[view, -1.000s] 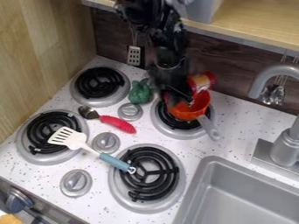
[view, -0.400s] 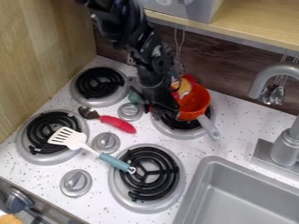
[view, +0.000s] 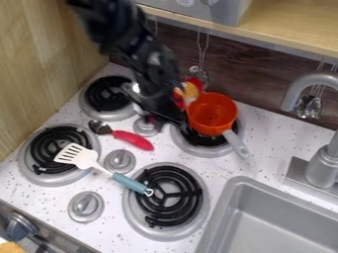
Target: Move the bottle in the left side of the burner
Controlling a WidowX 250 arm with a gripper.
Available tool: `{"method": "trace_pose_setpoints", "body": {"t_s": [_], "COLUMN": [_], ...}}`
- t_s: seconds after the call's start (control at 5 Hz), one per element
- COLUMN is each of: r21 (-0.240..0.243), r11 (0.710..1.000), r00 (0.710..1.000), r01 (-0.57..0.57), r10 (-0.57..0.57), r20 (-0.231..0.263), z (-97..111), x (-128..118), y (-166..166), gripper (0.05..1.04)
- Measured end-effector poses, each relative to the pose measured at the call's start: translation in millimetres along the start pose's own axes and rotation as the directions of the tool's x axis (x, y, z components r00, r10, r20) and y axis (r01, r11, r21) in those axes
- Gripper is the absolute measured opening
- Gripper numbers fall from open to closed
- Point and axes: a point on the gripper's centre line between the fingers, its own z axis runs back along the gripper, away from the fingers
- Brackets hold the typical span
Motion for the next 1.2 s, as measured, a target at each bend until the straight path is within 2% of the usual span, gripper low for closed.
{"method": "trace_pose_setpoints", "body": {"t_s": [0.2,0.4,0.6,0.8,1.0,1.2], "r21": [0.0,0.034,0.074,0.131,0.2,0.197], "r11": [0.999,0.991,0.976,0.936,0.897,0.882], "r00": [0.999,0.99,0.976,0.94,0.906,0.876], "r01": [-0.033,-0.13,-0.203,-0.326,-0.394,-0.428], "r10": [0.033,0.131,0.208,0.336,0.416,0.459], "r20": [-0.019,-0.043,-0.068,-0.066,-0.082,-0.148], "z": [0.3,2.0,-9.8,-25.9,-39.6,-44.5], "x": [-3.8,-6.9,-11.5,-17.5,-25.0,-35.9], "y": [18.5,52.9,71.2,109.1,123.8,136.2], "gripper": [0.311,0.311,0.312,0.311,0.311,0.311]}}
